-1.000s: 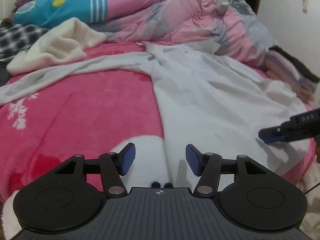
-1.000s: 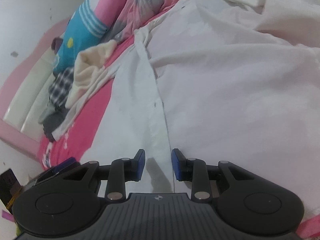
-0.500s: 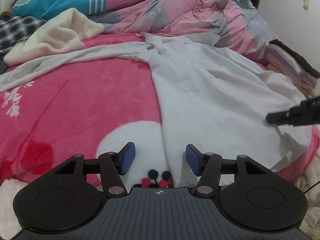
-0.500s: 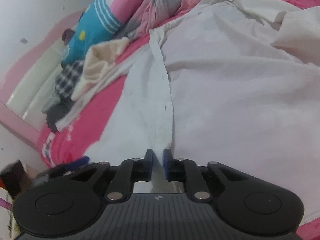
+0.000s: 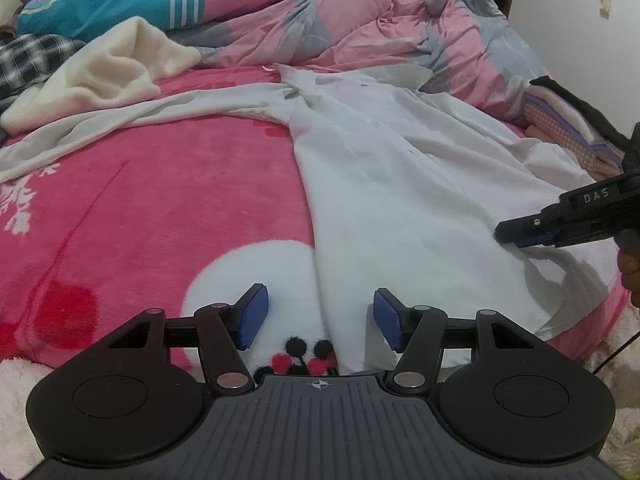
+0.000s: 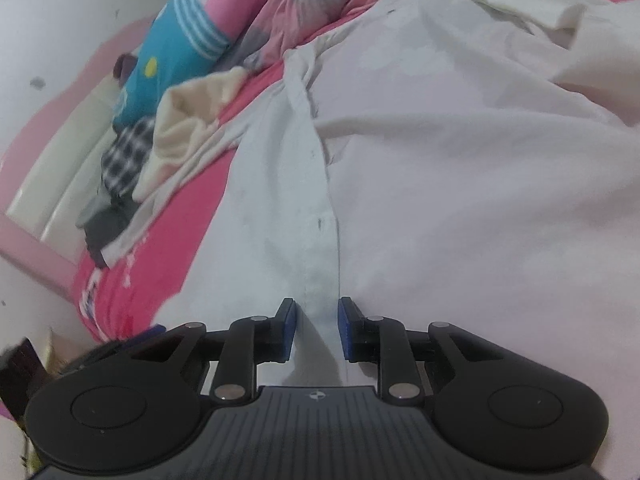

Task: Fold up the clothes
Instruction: 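Pinch the white shirt placket with the right gripper and pull it straight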

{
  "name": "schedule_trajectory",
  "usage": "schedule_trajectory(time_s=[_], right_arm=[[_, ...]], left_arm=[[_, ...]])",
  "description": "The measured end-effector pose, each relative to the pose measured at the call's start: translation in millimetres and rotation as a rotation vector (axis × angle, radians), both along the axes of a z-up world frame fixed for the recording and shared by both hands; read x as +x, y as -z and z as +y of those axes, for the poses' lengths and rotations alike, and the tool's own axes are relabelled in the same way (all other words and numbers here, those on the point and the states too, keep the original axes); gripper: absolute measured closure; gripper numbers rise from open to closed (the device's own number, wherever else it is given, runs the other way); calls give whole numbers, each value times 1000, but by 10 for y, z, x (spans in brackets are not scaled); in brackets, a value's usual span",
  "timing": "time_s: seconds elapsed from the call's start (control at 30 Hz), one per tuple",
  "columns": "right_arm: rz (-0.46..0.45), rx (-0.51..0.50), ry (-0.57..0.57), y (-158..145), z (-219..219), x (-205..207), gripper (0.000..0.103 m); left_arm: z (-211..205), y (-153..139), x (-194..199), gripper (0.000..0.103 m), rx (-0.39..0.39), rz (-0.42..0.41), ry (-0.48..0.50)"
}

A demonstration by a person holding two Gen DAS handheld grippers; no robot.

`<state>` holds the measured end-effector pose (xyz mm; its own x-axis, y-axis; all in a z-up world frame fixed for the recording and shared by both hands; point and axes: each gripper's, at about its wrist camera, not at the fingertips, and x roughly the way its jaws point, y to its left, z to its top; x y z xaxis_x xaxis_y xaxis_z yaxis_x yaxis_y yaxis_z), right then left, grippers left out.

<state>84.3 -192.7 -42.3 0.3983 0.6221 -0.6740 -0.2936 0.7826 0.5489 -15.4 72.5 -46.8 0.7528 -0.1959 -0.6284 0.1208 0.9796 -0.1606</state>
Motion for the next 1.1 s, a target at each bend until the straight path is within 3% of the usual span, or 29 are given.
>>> schedule_trajectory(time_s=[0.1, 0.23, 0.53, 0.83, 1.1], right_arm=[[-22, -19, -7, -10, 46, -34, 82], [-48, -14, -6, -43, 63, -82, 99], [-123, 24, 154, -233, -301, -281, 100], [-92, 24, 326, -107, -800, -457, 100], [-98, 15, 354, -4, -827, -434, 100]], left_arm=[[-9, 10, -6, 44, 7, -5, 3], [-16, 22, -12, 43, 12, -13, 7], [71, -15, -50, 43, -92, -9, 18], [29, -35, -101, 43, -190, 15, 74], [-180, -6, -45, 45, -187, 48, 111]])
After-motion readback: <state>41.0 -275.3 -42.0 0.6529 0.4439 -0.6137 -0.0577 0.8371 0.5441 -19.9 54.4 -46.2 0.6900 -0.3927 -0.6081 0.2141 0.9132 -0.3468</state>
